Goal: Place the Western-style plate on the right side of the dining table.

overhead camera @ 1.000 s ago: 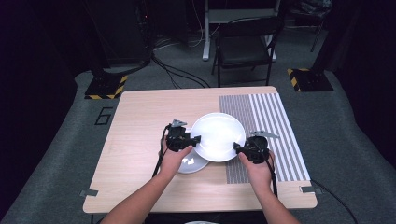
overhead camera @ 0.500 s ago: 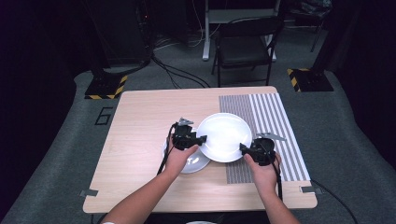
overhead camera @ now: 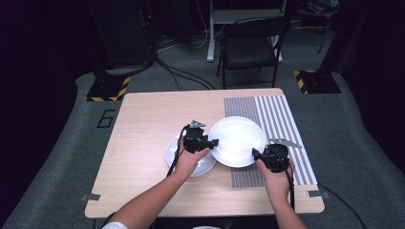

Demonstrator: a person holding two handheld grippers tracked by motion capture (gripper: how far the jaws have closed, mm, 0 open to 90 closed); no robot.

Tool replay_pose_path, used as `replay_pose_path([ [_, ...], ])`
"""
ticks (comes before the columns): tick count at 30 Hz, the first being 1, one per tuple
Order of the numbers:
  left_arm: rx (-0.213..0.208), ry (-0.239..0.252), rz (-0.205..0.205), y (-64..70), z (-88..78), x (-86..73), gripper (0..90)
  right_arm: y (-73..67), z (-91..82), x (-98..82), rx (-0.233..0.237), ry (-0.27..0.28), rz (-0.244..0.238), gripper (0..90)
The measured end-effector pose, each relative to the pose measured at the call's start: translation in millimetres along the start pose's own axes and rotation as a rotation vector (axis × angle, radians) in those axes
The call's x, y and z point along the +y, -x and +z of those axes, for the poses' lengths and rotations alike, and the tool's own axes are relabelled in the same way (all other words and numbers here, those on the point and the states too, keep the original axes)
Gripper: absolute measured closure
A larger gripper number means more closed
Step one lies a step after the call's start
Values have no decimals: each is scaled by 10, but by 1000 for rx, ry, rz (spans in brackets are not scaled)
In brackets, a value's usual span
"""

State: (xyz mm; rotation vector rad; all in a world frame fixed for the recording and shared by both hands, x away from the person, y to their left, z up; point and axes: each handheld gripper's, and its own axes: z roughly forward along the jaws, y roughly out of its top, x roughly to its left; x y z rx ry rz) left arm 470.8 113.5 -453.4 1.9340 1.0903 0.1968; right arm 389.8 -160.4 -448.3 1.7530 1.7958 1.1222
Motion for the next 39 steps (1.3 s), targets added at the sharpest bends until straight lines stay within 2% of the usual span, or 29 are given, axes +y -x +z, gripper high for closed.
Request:
replay_pose_path([
  [6,-16,0,21,60,47,37,515,59,-62,-27,-13,5,14,508],
  [7,-16,6,12,81,59,42,515,68,-70,-31,-18,5,16,508],
  [12,-35,-1,16,126,103,72,515,120,-120,-49,-30,14,28,508],
  [16,-39,-4,38,159,137,95,516,152,-151,-60,-38,12,32,508],
  [39,-74,-17,65,325,289,164,516,310,-302,-117,-70,32,69,508],
])
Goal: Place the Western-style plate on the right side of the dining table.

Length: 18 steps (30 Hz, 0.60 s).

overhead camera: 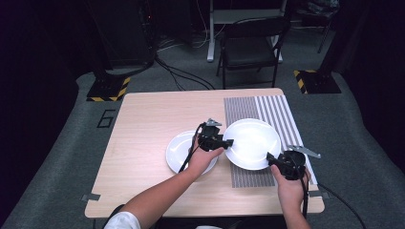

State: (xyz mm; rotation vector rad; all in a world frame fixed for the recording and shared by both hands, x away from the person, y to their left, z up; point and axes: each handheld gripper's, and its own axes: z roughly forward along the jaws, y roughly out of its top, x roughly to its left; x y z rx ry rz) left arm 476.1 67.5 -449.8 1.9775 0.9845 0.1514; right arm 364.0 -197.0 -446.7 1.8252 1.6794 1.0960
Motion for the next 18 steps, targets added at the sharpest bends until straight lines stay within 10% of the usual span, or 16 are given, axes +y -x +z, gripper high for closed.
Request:
replay_pose_path([
  [18,-28,-14,17,118,102,43,516,124,-86,-57,-24,10,31,508],
])
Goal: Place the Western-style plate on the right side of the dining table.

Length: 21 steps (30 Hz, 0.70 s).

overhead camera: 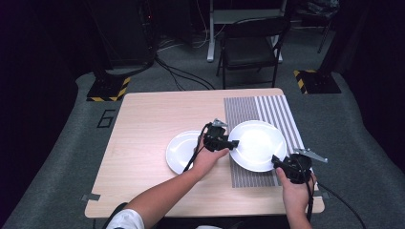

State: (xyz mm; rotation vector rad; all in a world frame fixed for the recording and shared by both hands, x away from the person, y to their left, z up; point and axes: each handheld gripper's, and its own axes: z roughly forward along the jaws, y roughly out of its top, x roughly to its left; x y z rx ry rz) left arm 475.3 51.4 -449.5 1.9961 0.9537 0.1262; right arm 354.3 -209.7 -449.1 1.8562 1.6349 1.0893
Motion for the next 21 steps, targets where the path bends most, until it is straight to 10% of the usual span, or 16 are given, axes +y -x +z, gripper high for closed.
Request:
replay_pose_path([
  [21,-6,-12,4,39,86,4,517,81,-12,-36,-6,4,7,508],
])
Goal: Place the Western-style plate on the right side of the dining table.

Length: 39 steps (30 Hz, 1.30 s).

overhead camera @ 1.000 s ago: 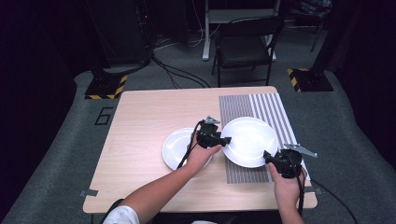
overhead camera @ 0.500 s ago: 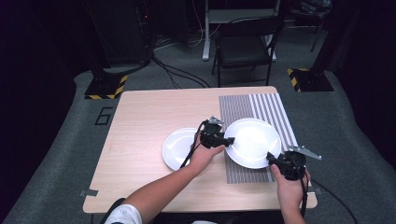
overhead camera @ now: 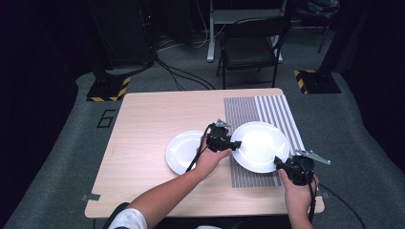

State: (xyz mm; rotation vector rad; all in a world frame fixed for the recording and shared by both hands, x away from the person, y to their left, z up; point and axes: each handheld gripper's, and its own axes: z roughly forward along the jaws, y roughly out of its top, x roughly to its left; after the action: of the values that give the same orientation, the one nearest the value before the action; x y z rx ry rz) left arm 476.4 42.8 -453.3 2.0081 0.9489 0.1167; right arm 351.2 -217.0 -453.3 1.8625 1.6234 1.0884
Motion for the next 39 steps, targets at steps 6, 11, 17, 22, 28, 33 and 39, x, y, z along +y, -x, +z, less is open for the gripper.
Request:
replay_pose_path([
  [6,1,-3,-2,-3,24,0,516,14,16,-5,-4,2,4,508],
  [11,5,-4,2,-12,43,2,517,20,31,0,-5,3,1,508],
  [17,5,0,-2,-25,67,2,517,30,58,3,-7,1,-1,508],
  [22,8,-6,-1,-38,93,-1,518,36,82,2,-10,-3,-5,508],
  [28,11,-4,-5,-51,121,1,521,48,108,3,-9,-3,-5,508],
  [33,13,-8,-8,-63,146,7,524,58,135,3,-12,-5,2,508],
  [39,13,-12,-7,-79,189,6,524,79,174,-5,-14,-7,-2,508],
])
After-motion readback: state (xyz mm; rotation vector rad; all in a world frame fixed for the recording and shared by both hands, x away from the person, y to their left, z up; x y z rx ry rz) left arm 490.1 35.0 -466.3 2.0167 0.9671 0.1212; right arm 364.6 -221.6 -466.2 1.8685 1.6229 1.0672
